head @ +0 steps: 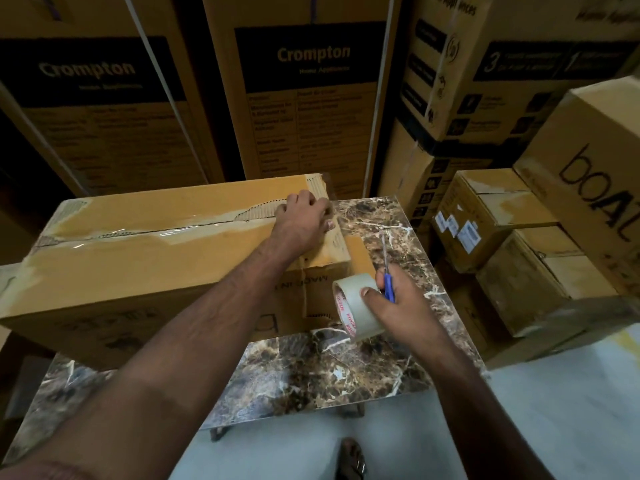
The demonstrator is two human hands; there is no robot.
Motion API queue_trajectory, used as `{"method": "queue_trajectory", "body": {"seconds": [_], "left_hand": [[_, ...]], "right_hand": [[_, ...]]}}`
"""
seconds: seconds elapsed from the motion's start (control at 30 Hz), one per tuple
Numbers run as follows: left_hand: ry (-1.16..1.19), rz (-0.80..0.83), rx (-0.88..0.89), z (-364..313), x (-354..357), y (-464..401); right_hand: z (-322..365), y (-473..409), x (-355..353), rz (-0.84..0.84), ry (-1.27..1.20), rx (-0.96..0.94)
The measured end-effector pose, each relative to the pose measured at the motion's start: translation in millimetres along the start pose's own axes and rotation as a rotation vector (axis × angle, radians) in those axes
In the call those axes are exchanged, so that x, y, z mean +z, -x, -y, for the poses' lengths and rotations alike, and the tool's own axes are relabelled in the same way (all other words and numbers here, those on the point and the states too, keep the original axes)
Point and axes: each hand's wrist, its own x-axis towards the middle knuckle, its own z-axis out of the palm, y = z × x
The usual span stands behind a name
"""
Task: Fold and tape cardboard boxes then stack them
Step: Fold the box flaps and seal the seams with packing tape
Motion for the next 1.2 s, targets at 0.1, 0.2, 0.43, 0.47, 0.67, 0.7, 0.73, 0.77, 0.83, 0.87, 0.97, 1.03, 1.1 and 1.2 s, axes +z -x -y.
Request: {"method": "queue_trajectory", "body": {"seconds": [0.1,0.2,0.43,0.47,0.67,0.7,0.73,0.77,0.83,0.87,0.97,1.03,1.1,1.2], "left_hand": [[-0.01,0.02,0.008,-0.5,0.2,3.4],[-0.008,0.092,0.066,2.9,-9.5,5.5],[-0.089,0.327,0.067,-4.6,-10.2,27.1],[-0.081,0.32,0.073,-8.3,-7.1,29.8],[-0.138,0.243,0.224,-6.0,9.6,48.6],[-0.173,0.25,0.238,-3.8,9.6,47.8],[-0.206,0.254,0.243,-3.6,9.7,47.0],[-0.224,0.256,0.238,-5.4,10.7,47.1],[-0.218,0.244,0.211,-13.7,13.5,49.2],[-0.207,0.245,0.192,-17.9,13.5,50.0],[-0.176,0.331,0.139,-22.6,9.3,48.6],[-0.159,0.39,0.141,-21.2,4.8,46.0],[-0.142,0.407,0.153,-19.7,0.9,45.0],[-0.166,0.309,0.179,-19.5,6.3,52.5]], "right_hand": [[-8.0,1.2,5.3,0.009,-0.004,0.005],[-16.1,1.3,10.5,0.003,0.007,0.034],[-26.1,-6.1,30.2,-0.047,0.028,0.066],[-27.8,-6.4,32.5,-0.056,0.036,0.065],[-34.2,-11.2,45.5,-0.113,0.077,0.086],[-33.8,-11.9,48.6,-0.132,0.074,0.095],[-34.2,-13.1,51.3,-0.153,0.055,0.103],[-33.6,-13.4,53.2,-0.168,0.033,0.109],[-33.8,-16.1,54.4,-0.188,0.025,0.114],[-34.3,-17.7,54.5,-0.196,0.032,0.114],[-35.8,-18.4,58.4,-0.198,0.045,0.097],[-40.4,-16.3,60.6,-0.201,0.048,0.077],[-44.2,-14.0,59.5,-0.204,0.064,0.061],[-45.7,-16.9,56.6,-0.216,0.074,0.04]]}}
